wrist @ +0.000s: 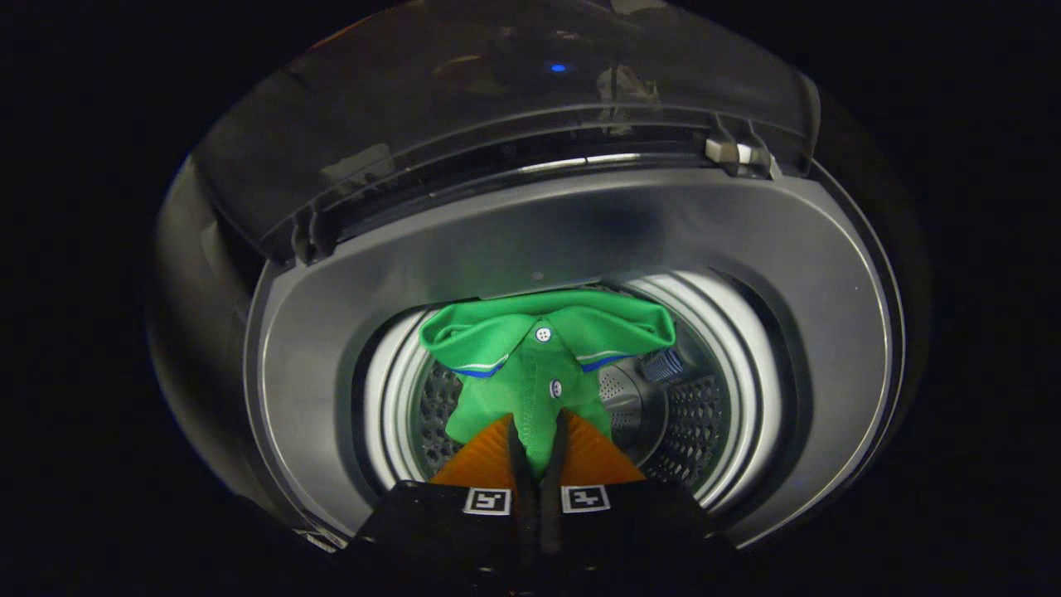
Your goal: Put the clothes into the washing machine and then close the washing machine lid.
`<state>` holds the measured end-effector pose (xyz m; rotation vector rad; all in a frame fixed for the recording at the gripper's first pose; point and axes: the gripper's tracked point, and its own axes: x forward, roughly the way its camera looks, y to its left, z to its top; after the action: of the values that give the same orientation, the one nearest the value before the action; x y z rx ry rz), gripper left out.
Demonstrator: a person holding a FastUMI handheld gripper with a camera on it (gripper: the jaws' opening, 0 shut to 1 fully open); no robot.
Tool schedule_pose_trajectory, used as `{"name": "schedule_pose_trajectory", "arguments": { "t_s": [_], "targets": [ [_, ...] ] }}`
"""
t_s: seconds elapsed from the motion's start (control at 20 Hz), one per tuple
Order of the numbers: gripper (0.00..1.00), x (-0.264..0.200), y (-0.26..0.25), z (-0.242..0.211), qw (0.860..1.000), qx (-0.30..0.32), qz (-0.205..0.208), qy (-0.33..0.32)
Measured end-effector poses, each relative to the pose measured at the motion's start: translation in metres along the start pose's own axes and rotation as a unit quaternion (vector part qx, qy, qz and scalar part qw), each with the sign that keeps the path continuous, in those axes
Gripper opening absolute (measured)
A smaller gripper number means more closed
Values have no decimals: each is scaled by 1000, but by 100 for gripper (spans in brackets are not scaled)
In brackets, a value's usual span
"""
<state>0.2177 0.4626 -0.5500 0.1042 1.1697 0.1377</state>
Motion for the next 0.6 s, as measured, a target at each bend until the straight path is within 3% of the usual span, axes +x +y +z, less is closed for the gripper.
{"name": "schedule_pose_trajectory", "arguments": {
  "t_s": [0.25, 0.35, 0.6],
  "targets": [
    [10, 5, 0, -3, 1000, 2, -3, 11],
    [22, 2, -1, 2, 1000, 1, -5, 2],
    [100, -6, -7, 4, 1000, -17, -14, 2]
  ]
}}
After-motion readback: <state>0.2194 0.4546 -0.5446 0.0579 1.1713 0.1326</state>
